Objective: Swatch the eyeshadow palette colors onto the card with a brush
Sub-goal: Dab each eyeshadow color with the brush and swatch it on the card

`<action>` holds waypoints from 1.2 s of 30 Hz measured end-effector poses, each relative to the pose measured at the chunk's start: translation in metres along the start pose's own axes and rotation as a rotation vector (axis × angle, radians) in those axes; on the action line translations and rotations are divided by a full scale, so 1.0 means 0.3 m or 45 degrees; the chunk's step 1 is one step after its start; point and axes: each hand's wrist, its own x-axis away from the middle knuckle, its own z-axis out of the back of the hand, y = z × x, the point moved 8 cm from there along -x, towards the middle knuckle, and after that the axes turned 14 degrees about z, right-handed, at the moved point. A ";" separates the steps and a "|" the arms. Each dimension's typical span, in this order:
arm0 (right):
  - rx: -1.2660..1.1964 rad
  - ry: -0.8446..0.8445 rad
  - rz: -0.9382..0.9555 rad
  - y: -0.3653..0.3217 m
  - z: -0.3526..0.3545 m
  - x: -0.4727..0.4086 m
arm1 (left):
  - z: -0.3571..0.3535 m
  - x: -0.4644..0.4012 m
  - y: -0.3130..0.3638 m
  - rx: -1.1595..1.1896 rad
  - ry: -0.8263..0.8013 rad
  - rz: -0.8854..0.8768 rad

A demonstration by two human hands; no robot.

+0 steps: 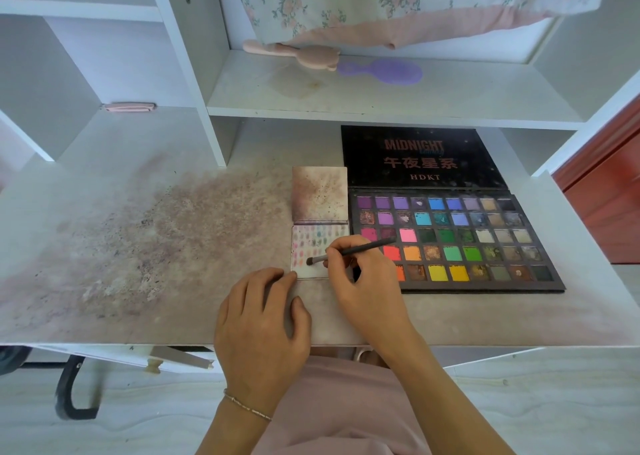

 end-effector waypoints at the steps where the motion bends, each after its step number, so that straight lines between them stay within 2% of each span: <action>1: -0.007 0.028 0.010 -0.002 0.005 -0.002 | 0.001 0.000 0.001 0.002 0.002 0.000; 6: -0.100 0.227 0.040 -0.002 0.053 0.003 | -0.002 0.000 0.000 0.001 0.002 -0.005; 12: -0.050 0.350 0.098 0.022 0.162 0.033 | -0.007 0.005 -0.005 0.000 0.040 -0.020; 18: 0.095 0.372 0.061 0.082 0.310 0.090 | -0.011 0.010 -0.008 -0.019 0.082 -0.038; 24: 0.194 0.471 -0.090 0.147 0.415 0.157 | -0.010 0.011 -0.005 -0.034 0.104 -0.051; 36: 0.196 0.456 -0.079 0.151 0.415 0.162 | -0.014 0.011 -0.008 -0.029 0.108 -0.047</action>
